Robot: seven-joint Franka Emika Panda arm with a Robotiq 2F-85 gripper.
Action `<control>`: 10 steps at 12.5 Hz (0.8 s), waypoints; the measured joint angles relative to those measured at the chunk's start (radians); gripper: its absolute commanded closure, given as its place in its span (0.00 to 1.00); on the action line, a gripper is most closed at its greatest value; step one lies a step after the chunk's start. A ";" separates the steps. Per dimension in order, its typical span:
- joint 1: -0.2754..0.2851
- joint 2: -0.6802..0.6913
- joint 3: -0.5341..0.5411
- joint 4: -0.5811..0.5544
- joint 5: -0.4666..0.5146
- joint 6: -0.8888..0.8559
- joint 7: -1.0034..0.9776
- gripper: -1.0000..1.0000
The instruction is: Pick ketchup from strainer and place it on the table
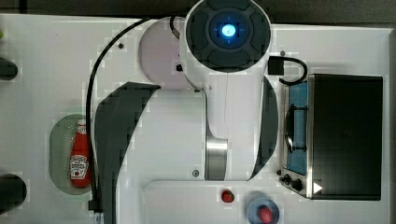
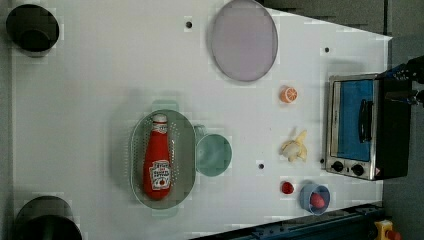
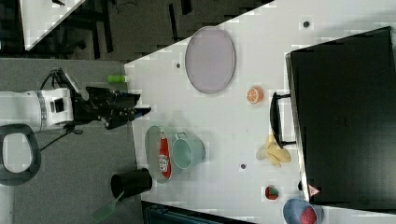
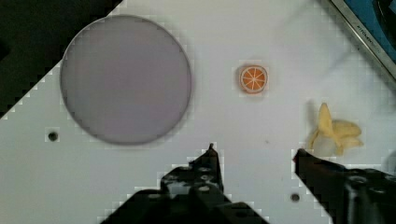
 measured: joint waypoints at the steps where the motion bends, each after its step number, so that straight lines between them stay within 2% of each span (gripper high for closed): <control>1: -0.058 -0.036 0.056 -0.050 0.020 -0.030 0.000 0.21; 2: -0.100 -0.080 0.099 -0.100 0.039 -0.077 0.000 0.10; 3: -0.113 -0.117 0.123 -0.138 0.046 -0.102 0.000 0.00; 7: -0.102 -0.131 0.253 -0.122 0.048 -0.076 0.000 0.00; 10: -0.096 -0.097 0.424 -0.116 0.046 -0.065 0.000 0.00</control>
